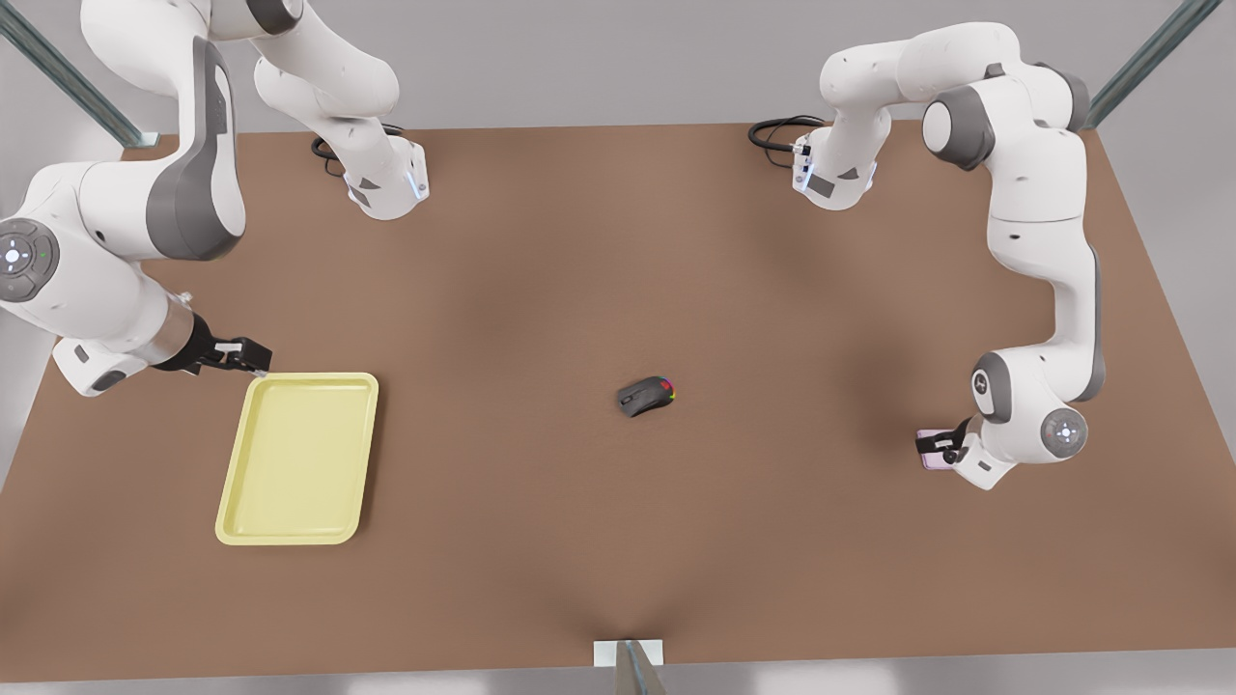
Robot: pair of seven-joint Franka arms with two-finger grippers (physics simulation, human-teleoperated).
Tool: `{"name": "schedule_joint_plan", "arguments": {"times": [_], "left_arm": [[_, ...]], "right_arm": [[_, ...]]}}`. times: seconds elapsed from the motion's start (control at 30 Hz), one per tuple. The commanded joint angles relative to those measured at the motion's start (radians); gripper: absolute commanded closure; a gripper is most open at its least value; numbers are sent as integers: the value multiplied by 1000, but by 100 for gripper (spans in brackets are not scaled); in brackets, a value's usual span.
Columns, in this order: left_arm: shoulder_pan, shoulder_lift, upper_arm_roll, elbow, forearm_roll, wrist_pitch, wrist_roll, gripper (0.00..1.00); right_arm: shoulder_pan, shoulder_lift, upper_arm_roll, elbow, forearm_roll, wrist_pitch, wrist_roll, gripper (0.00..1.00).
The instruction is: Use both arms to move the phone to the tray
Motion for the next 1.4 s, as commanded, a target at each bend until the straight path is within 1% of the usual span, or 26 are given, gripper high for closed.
{"name": "schedule_joint_plan", "arguments": {"times": [0.0,0.1,0.2,0.23,0.77,0.9,1.07,1.1,1.13,1.17,1.2,1.3,1.33,1.37], "left_arm": [[0,0,0,0,2,28,159,0],[2,6,0,-3,2,28,202,0],[2,15,-2,-13,0,30,200,0],[2,20,-2,-13,-1,63,197,0],[8,27,-2,-3,-1,82,173,0],[8,27,-8,-3,-1,132,171,0],[8,29,-8,-4,0,139,173,0],[8,29,-8,-4,0,139,173,6],[8,35,-8,-4,0,139,173,9],[8,36,-8,-4,0,139,173,10],[8,38,-8,-4,0,140,173,13],[8,36,-8,-3,-1,139,171,12],[8,36,-8,-3,-1,139,167,14],[8,36,-8,-3,0,139,163,20]], "right_arm": [[0,-1,0,1,1,0,7,0],[0,-1,0,1,1,0,7,0],[0,-1,0,-1,1,0,7,0],[0,-1,0,1,1,0,7,0],[-1,7,-1,1,-1,1,6,0],[-1,7,-1,1,-1,1,6,0],[-1,7,-1,1,-1,1,6,0],[-1,7,-1,1,-1,3,6,0],[-1,7,-1,1,-1,1,6,0],[-1,7,-1,1,-1,3,6,0],[-1,7,-1,1,-1,3,6,0],[-1,7,-1,1,-1,3,6,0],[-1,7,-1,1,-1,3,6,0],[-1,7,-1,1,-1,3,6,0]]}}
